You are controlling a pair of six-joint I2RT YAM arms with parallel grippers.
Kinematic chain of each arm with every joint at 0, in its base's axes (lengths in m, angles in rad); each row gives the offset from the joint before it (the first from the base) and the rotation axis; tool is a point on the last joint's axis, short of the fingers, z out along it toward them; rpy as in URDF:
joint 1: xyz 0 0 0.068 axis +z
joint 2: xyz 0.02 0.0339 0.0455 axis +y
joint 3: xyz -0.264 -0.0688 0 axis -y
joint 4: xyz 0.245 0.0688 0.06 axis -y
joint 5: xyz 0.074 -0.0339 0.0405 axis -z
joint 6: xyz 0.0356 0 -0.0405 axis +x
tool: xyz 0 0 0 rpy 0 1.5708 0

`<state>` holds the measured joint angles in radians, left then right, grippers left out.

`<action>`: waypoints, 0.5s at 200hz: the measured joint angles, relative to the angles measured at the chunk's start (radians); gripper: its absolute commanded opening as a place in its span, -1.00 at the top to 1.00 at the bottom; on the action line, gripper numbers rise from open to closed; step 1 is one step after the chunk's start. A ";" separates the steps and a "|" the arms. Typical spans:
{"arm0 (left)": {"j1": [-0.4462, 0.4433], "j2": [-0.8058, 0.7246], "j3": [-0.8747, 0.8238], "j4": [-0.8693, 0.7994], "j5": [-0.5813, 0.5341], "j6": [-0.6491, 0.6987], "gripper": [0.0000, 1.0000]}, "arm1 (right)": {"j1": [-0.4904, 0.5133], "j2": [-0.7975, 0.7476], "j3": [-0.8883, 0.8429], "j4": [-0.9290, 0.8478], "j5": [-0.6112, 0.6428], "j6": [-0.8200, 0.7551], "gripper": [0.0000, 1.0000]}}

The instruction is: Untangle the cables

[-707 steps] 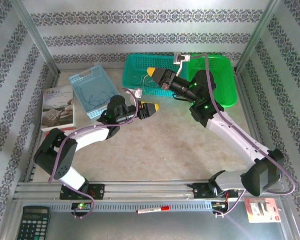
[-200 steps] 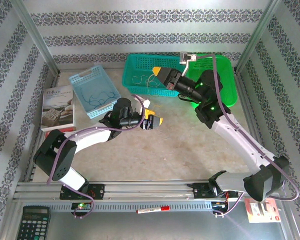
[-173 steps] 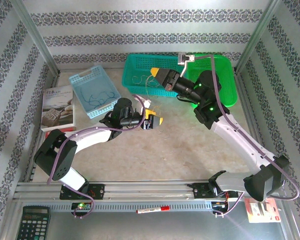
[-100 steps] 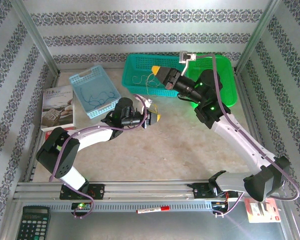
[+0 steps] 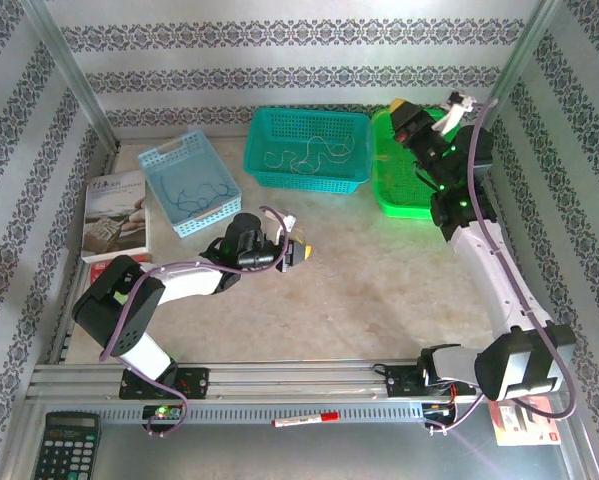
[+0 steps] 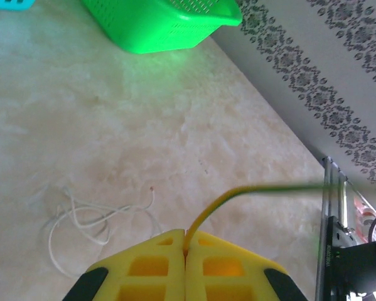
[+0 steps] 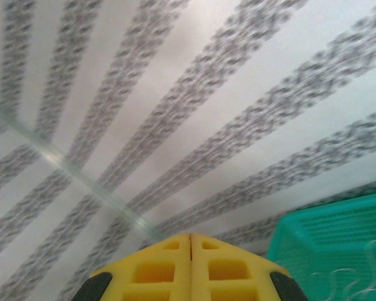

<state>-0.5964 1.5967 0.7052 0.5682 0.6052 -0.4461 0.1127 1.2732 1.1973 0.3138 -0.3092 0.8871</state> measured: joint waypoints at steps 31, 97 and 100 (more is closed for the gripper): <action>0.000 -0.001 -0.017 0.000 -0.008 -0.003 1.00 | -0.048 0.029 -0.044 0.004 0.116 -0.049 1.00; 0.000 -0.038 -0.009 -0.031 -0.011 -0.003 1.00 | -0.088 0.234 -0.052 0.023 0.280 -0.135 1.00; 0.000 -0.040 -0.008 -0.034 -0.011 -0.002 1.00 | -0.090 0.245 -0.051 0.023 0.284 -0.135 1.00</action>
<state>-0.5961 1.5562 0.6971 0.5339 0.5945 -0.4484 0.0227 1.5185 1.1458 0.3370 -0.0254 0.7517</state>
